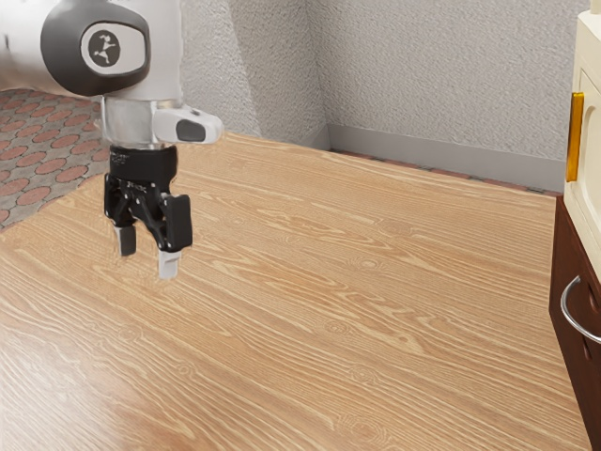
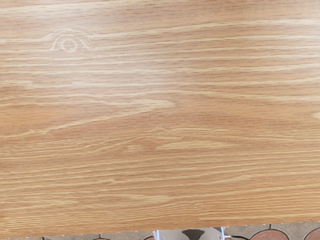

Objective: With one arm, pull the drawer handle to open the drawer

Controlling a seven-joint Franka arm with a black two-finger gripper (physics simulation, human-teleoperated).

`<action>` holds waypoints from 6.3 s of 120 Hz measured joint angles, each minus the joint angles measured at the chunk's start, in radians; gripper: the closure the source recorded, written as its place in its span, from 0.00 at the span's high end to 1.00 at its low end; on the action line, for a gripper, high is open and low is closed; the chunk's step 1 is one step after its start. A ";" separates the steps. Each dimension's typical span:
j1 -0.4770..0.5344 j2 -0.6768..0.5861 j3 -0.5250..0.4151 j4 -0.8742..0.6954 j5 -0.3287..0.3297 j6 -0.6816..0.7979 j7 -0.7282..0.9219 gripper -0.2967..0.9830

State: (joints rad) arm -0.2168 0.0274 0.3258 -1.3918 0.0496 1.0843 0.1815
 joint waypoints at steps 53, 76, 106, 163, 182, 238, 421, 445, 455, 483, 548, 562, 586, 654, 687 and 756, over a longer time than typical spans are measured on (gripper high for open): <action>0.387 -0.038 -0.025 0.195 0.010 0.307 0.174 0.77; 0.497 -0.019 -0.019 0.198 -0.057 0.288 0.215 0.77; -0.031 0.068 -0.024 0.089 -0.052 0.394 0.311 0.77; -0.188 0.088 -0.031 -0.089 0.052 0.789 0.652 0.77; -0.249 0.068 -0.029 -0.154 0.071 0.859 0.713 0.77; -0.323 0.084 -0.031 -0.173 0.094 0.920 0.878 0.77; -0.431 0.186 -0.178 -0.244 0.099 1.284 1.221 0.64; -0.425 0.190 -0.185 -0.248 0.102 1.313 1.243 0.62; -0.417 0.195 -0.181 -0.240 0.099 1.318 1.253 0.62; -0.404 0.230 -0.183 -0.235 0.087 1.336 1.272 0.70; -0.401 0.237 -0.184 -0.272 0.078 1.369 1.301 0.72; -0.406 0.214 -0.180 -0.305 0.073 1.369 1.303 0.66; -0.407 0.172 -0.173 -0.344 0.077 1.367 1.305 0.60; -0.430 0.039 -0.118 -0.499 0.090 1.364 1.306 0.70; -0.441 -0.016 -0.097 -0.553 0.098 1.365 1.307 0.69; -0.548 -0.142 0.053 -0.683 0.100 1.371 1.307 0.73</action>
State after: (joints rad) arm -0.7649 -0.1144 0.3788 -2.0743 0.1494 2.4552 1.4884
